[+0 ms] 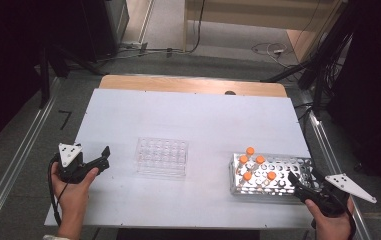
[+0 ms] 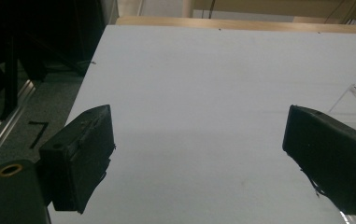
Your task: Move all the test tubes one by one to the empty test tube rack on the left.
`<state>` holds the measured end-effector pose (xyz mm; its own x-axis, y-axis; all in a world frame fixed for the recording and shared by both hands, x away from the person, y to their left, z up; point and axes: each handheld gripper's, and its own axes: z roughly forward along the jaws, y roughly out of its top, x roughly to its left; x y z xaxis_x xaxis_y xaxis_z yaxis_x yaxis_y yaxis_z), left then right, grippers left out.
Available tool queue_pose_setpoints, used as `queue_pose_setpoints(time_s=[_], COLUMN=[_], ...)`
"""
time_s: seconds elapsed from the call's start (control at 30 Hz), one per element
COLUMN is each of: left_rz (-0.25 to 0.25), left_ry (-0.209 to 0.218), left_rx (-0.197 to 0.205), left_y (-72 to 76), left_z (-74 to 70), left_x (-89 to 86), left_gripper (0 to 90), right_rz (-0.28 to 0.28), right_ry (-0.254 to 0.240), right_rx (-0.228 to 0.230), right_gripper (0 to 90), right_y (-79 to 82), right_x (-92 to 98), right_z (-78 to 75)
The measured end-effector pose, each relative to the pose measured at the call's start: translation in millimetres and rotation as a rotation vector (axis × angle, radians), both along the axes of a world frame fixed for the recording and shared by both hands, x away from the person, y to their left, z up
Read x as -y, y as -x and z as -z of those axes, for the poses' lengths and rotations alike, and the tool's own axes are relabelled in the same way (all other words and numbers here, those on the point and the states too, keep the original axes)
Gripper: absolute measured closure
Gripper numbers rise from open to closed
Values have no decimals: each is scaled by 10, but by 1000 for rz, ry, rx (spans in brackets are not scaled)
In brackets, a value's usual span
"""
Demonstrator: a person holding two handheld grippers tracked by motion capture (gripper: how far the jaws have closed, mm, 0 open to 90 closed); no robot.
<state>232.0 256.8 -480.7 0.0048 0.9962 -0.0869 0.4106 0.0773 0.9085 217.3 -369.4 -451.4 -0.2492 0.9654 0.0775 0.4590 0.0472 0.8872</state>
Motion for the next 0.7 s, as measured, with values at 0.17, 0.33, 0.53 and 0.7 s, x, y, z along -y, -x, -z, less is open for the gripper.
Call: queue_pose_setpoints(time_s=[0.17,0.33,0.53,0.7], left_rz=[-5,-11,-13,-13], left_ry=[3,6,8,11], left_rx=[0,0,1,-1], left_y=[3,2,4,4], left_z=[1,6,6,8], left_x=[-2,-7,-7,-11], left_gripper=[98,97,97,98], right_rz=[-31,-67,-128,-194], right_ry=[2,5,7,11], right_rx=[2,3,10,15], right_gripper=[143,143,144,166], right_y=[45,95,146,189], right_x=[-56,-121,-189,-255], right_z=[-3,0,-2,1])
